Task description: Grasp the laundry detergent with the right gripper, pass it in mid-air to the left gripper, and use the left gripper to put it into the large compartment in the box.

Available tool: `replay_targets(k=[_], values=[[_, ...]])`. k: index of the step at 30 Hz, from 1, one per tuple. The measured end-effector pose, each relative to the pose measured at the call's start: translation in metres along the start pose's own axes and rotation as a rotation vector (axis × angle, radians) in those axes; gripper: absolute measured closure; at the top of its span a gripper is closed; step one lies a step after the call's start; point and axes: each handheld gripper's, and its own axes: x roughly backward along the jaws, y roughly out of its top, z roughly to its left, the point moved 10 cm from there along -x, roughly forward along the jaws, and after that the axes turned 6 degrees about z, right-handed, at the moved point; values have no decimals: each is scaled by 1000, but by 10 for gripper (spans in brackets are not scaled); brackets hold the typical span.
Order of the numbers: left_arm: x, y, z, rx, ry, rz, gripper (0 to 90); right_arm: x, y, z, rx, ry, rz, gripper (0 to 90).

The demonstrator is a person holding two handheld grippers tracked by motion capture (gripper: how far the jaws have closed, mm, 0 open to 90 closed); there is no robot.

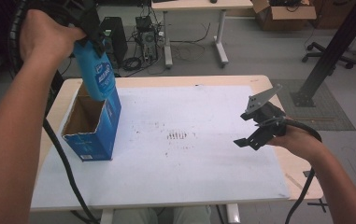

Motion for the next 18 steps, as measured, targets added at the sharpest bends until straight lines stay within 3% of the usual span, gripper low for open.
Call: replay_targets(k=[8,18], values=[[1,-10,20,87,16,-8,378,0,1,-1,0,-3,-6,63],[-11,-21,36,157,27,-1,378,-2,3,1,7,1,-9,64]])
